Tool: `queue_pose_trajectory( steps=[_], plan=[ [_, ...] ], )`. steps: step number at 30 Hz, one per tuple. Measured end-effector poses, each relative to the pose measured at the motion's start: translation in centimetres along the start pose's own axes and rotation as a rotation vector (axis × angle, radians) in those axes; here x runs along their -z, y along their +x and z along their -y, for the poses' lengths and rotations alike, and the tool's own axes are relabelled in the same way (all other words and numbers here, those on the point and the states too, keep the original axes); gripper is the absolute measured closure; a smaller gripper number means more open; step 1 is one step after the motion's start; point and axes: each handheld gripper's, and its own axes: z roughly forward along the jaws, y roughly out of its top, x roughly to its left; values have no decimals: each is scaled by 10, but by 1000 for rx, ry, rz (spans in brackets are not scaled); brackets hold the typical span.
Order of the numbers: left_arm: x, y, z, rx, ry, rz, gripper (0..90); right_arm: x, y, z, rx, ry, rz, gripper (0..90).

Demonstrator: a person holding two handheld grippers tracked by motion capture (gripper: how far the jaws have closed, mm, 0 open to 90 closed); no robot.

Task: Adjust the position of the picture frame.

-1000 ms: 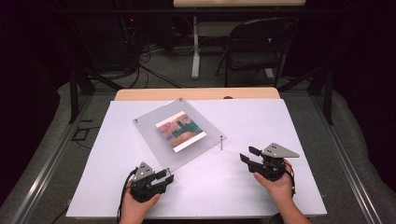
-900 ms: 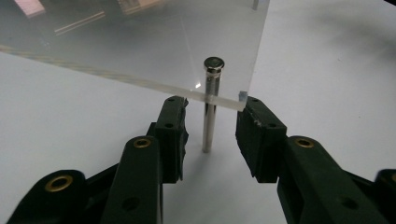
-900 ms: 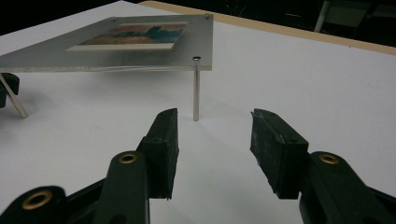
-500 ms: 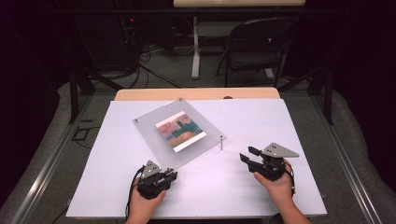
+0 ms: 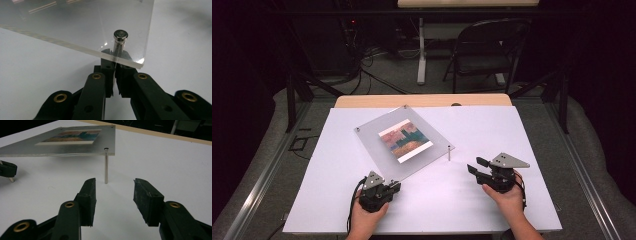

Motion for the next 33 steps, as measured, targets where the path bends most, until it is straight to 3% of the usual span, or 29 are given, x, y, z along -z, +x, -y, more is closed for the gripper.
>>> queue_pose_trajectory(
  steps=[11, 12, 23, 33],
  plan=[
    [11, 5, -7, 16, -23, 11, 854, -11, 1, 0, -14, 20, -23, 522],
    [14, 7, -8, 23, -28, 15, 855, -17, 0, -1, -30, 25, -28, 520],
    [25, 11, -14, 26, -59, 9, 855, -49, -2, -9, -25, 61, -49, 519],
    [30, 15, -17, 41, -86, 15, 855, -98, 6, -22, -13, 88, -87, 559]
  ],
)
